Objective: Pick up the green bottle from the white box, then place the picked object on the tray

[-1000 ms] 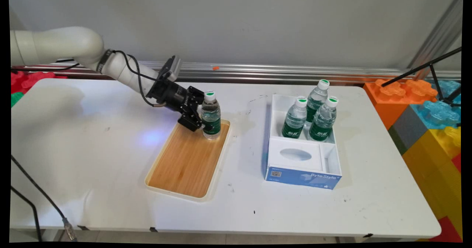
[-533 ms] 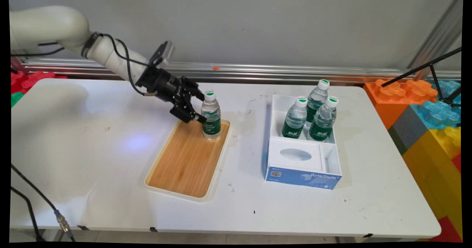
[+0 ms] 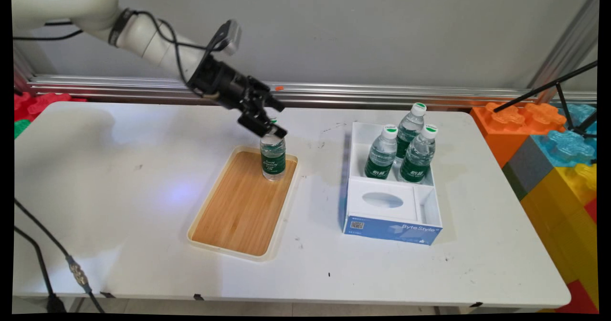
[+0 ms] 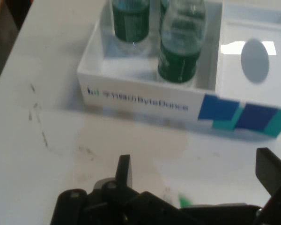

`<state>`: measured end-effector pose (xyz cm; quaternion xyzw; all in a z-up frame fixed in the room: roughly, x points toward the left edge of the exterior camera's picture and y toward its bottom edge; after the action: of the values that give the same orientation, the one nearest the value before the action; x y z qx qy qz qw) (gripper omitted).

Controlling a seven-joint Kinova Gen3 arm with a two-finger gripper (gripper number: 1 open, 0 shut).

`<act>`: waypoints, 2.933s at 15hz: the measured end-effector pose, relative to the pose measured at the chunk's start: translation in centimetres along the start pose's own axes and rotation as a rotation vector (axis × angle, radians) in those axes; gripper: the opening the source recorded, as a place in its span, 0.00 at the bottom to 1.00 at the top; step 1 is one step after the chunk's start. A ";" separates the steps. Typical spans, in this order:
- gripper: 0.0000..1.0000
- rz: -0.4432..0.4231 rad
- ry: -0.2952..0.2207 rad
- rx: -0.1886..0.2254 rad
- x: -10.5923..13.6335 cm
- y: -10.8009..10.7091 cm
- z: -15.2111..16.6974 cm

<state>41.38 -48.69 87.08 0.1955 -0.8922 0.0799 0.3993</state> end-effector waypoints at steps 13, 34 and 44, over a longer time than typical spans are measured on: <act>1.00 -0.094 -0.030 0.067 9.7 5.7 8.3; 1.00 -0.148 -0.139 0.251 12.2 9.4 25.0; 0.00 -0.121 -0.137 0.278 11.6 9.3 26.8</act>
<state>12.32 -51.55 77.94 0.3074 -0.8842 0.1647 0.3108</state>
